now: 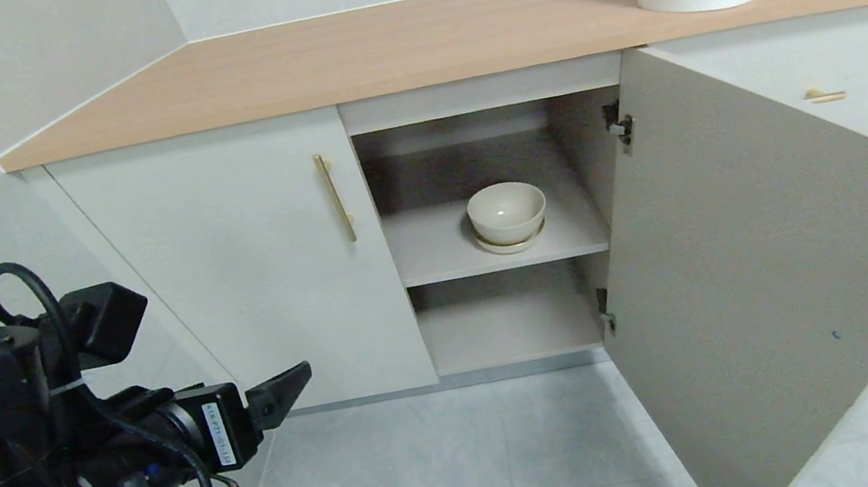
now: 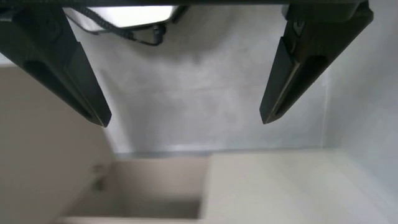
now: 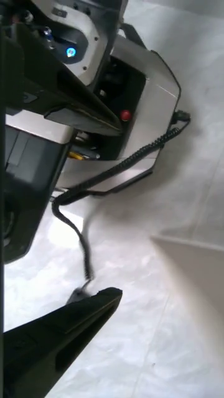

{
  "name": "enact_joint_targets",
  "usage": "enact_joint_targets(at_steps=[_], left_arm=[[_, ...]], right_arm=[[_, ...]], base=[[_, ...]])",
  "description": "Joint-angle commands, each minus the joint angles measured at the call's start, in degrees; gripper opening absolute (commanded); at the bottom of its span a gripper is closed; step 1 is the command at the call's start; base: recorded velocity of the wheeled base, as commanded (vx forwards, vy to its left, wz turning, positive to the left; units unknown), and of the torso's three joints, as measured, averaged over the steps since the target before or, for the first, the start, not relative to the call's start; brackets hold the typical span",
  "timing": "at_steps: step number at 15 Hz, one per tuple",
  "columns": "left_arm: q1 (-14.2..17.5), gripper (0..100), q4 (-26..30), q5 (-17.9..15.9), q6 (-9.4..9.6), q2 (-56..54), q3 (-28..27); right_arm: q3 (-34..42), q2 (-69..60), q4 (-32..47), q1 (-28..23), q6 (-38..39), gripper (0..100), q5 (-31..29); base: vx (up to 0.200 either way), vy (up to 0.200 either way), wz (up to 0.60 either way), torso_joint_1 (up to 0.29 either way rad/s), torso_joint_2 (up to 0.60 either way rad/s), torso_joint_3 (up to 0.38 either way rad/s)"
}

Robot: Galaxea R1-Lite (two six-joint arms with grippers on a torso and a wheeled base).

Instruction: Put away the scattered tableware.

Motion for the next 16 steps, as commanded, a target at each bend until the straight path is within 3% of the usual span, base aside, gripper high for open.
enact_joint_targets(at_steps=[1,3,7,9,16], left_arm=[[0.11,100,0.05,0.03,-0.04,0.1,0.04],[0.11,100,0.05,0.03,-0.04,0.1,0.04],[0.11,100,0.05,0.03,-0.04,0.1,0.04],[0.11,100,0.05,0.03,-0.04,0.1,0.04],[0.11,100,0.05,0.03,-0.04,0.1,0.04]], right_arm=[[-2.79,-2.1,2.4,-0.55,-0.05,100,-0.58],[-4.55,-1.05,3.37,-5.74,-0.05,100,-1.11],[-4.37,5.81,-5.86,-20.59,0.12,100,-1.02],[-4.81,6.34,-6.3,-23.67,-0.05,100,-1.02],[-4.81,9.24,-7.36,-27.45,-0.23,100,-3.04]], base=[[0.0,0.0,0.0,0.0,0.0,0.0],[0.0,0.0,0.0,0.0,0.0,0.0],[0.0,0.0,0.0,0.0,0.0,0.0],[0.0,0.0,0.0,0.0,0.0,0.0],[0.0,0.0,0.0,0.0,0.0,0.0]])
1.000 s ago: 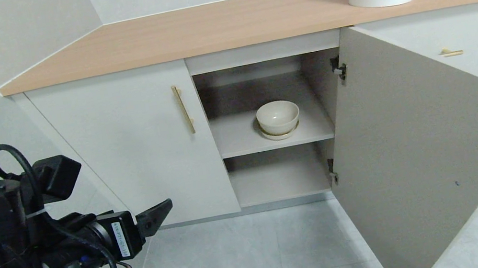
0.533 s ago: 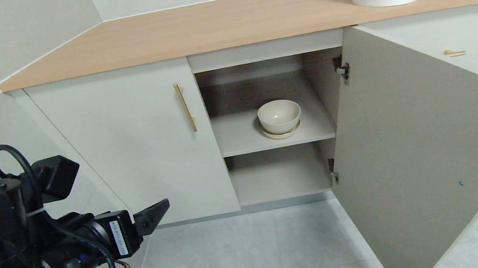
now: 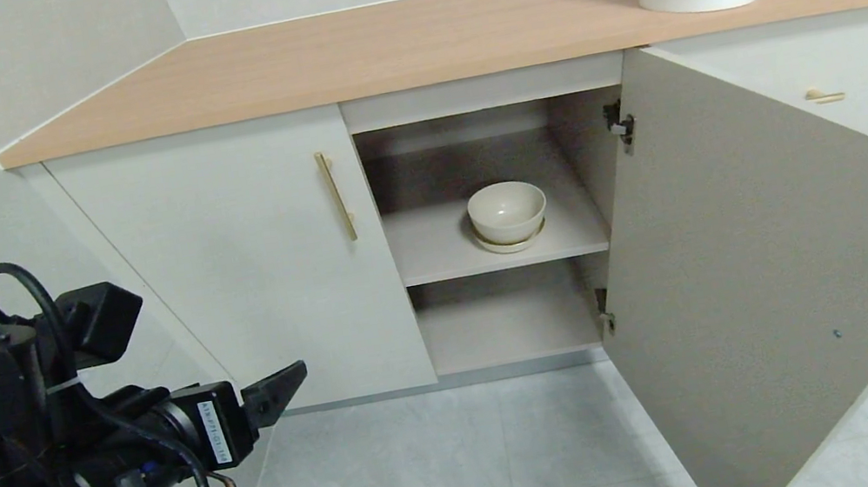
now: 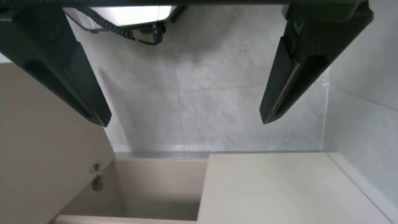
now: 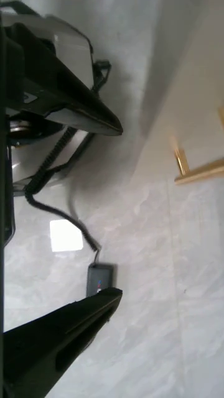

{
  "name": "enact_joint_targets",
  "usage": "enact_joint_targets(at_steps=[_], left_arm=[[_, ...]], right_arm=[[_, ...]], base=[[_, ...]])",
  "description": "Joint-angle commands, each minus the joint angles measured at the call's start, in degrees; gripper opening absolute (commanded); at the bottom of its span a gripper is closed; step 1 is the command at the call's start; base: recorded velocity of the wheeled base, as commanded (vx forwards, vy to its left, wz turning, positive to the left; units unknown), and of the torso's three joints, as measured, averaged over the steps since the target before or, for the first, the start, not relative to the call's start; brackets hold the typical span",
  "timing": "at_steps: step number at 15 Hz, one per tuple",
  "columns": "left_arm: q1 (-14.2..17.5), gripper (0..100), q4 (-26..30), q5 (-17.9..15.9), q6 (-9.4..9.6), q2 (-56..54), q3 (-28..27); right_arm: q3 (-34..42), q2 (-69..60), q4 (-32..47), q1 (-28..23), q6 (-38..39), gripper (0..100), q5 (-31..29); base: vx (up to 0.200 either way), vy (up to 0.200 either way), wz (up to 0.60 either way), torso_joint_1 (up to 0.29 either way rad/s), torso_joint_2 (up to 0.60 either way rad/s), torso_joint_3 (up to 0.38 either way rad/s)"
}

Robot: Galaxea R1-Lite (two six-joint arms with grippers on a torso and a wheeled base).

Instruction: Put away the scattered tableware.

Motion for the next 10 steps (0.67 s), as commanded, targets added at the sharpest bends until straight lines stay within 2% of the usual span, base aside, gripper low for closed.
enact_joint_targets(at_steps=[1,5,10], left_arm=[[-0.05,100,-0.03,0.02,-0.1,0.09,0.01],[-0.05,100,-0.12,0.02,-0.1,0.09,0.01],[-0.05,100,-0.12,0.02,-0.1,0.09,-0.08]], right_arm=[[0.32,2.51,-2.93,-2.39,0.15,100,-1.67],[1.46,5.85,-10.84,-5.29,0.94,100,-2.81],[4.54,11.38,-21.57,-5.38,5.78,100,-2.9]], base=[[0.0,0.0,0.0,0.0,0.0,0.0],[0.0,0.0,0.0,0.0,0.0,0.0],[0.0,0.0,0.0,0.0,0.0,0.0]])
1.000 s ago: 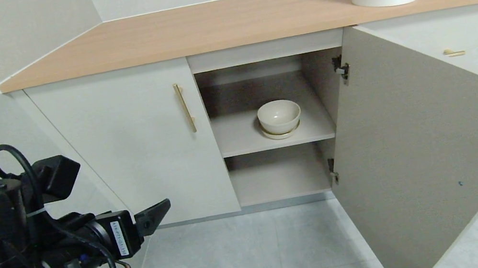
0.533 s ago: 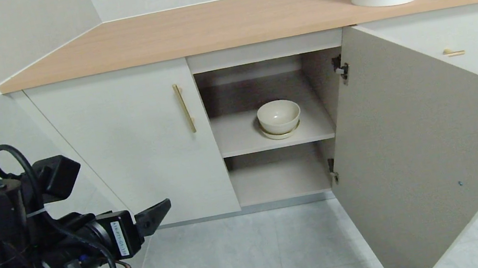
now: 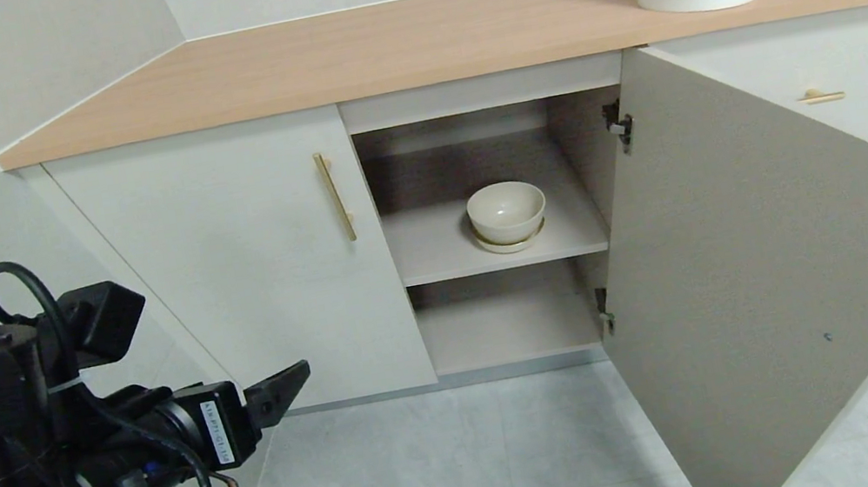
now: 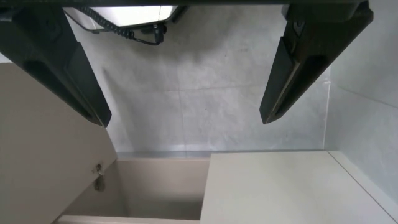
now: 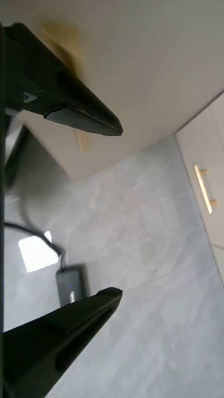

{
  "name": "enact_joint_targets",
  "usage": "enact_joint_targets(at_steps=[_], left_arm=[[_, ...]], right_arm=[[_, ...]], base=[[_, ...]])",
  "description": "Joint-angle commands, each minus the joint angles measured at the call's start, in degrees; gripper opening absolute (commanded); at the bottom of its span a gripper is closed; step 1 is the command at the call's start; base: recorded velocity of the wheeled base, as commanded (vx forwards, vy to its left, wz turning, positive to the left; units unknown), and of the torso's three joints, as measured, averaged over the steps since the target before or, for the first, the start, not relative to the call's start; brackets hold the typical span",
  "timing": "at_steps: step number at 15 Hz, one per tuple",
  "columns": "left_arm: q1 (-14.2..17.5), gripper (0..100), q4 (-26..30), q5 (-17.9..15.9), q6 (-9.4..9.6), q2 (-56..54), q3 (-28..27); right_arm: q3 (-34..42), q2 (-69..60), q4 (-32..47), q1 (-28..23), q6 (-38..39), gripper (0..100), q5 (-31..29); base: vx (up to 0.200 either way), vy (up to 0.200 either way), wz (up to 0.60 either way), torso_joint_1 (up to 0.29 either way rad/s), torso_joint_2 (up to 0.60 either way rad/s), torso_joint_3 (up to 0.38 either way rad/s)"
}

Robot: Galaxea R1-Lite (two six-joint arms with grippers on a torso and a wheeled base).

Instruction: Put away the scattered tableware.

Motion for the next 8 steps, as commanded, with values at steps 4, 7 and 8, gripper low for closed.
enact_joint_targets(at_steps=[4,7,8], left_arm=[[0.11,100,-0.89,0.03,-0.14,0.0,-0.28],[0.28,100,-1.07,0.03,-0.14,0.0,-0.37],[0.37,100,-1.07,0.12,-0.14,0.0,-0.37]], right_arm=[[2.81,3.94,-4.41,4.02,2.7,100,1.46],[2.72,4.38,-4.58,12.28,5.95,100,5.5],[2.46,5.25,-4.76,14.21,5.95,100,6.56]], base=[[0.0,0.0,0.0,0.0,0.0,0.0],[0.0,0.0,0.0,0.0,0.0,0.0],[0.0,0.0,0.0,0.0,0.0,0.0]])
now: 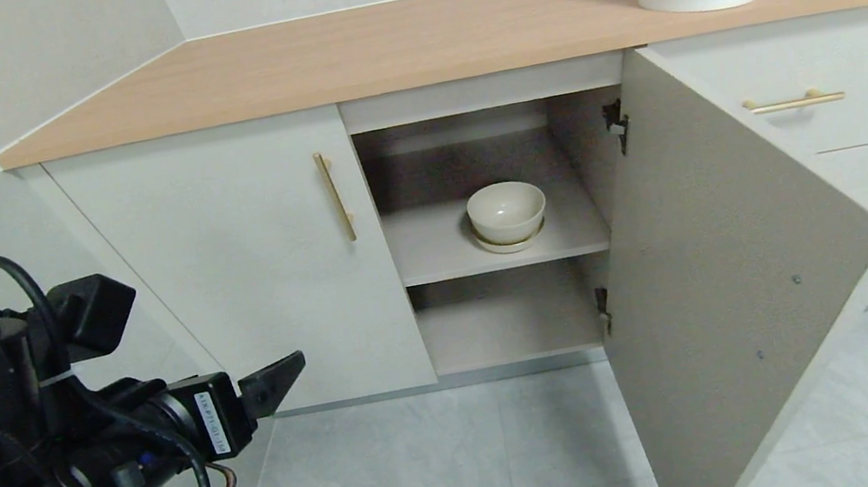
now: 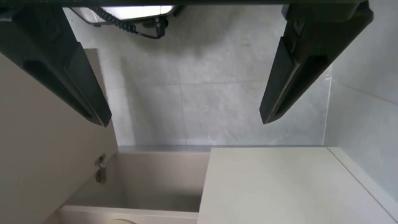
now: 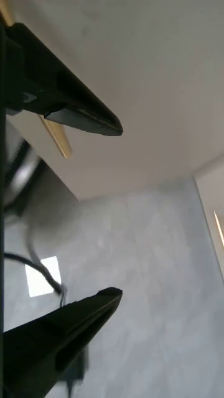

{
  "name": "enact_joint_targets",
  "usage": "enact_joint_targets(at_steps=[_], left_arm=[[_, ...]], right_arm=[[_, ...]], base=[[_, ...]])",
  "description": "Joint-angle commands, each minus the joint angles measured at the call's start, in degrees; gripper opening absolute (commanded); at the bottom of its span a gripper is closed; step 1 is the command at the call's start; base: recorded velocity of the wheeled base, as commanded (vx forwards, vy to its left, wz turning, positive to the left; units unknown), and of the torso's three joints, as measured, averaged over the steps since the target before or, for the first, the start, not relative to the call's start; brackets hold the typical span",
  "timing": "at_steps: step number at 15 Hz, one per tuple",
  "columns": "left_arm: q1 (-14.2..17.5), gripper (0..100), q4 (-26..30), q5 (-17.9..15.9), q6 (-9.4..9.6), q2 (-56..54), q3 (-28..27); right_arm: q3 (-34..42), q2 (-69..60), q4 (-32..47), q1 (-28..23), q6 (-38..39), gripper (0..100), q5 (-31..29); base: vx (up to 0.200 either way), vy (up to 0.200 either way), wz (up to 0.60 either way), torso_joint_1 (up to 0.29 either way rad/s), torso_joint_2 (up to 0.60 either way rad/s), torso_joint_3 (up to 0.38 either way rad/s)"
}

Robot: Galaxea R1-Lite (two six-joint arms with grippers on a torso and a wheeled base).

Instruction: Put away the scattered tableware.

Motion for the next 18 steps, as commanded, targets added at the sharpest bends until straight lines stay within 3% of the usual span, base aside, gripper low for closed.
enact_joint_targets(at_steps=[1,7,12,18], left_arm=[[0.09,100,-0.8,0.01,-0.01,0.0,0.16],[0.09,100,-1.32,0.1,0.26,0.18,0.42],[0.09,100,-1.32,0.1,0.26,0.09,0.42],[0.09,100,-1.32,0.1,0.26,0.09,0.51]], right_arm=[[-0.81,3.3,-2.05,5.72,0.34,100,2.27],[-3.1,17.19,-16.99,14.69,0.96,100,3.5],[-1.51,21.94,-27.89,17.5,11.06,100,3.5],[-1.69,25.72,-36.59,18.73,16.86,100,3.06]], base=[[0.0,0.0,0.0,0.0,0.0,0.0],[0.0,0.0,0.0,0.0,0.0,0.0],[0.0,0.0,0.0,0.0,0.0,0.0],[0.0,0.0,0.0,0.0,0.0,0.0]])
